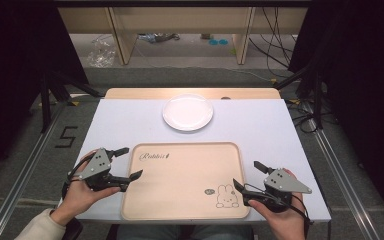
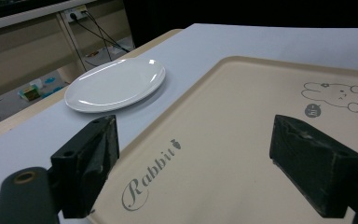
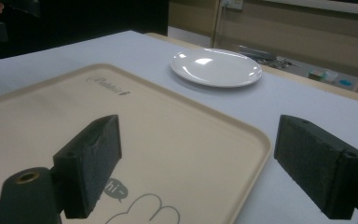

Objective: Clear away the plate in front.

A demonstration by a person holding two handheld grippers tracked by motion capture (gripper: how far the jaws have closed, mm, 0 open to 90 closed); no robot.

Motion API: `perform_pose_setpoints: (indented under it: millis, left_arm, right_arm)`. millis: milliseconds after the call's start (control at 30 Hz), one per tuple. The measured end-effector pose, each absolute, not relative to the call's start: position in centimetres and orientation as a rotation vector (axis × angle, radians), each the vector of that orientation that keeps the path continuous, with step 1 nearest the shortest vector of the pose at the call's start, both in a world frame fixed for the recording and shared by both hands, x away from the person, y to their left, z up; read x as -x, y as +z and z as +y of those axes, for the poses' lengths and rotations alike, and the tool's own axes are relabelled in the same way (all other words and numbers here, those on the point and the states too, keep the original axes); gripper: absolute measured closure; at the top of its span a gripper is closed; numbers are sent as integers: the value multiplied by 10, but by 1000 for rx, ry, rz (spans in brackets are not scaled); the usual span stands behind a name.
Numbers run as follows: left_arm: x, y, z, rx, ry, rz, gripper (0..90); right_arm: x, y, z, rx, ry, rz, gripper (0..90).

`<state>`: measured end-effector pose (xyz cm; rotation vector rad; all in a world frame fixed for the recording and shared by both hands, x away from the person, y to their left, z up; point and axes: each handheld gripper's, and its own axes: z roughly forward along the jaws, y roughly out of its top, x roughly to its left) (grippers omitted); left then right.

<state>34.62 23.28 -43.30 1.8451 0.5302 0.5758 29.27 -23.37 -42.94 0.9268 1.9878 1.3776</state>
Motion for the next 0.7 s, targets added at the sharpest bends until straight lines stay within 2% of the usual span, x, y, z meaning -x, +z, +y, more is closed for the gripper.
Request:
perform_pose_setpoints:
  millis: [400, 700]
  left_arm:
    - [-351, -422, 219, -1922, 648, 474, 155]
    - [-377, -409, 197, -1999, 701, 445, 161]
  right_arm:
    - [-294, -430, -234, -910, 1351, 1975, 159]
    - [-293, -430, -231, -904, 1344, 1987, 159]
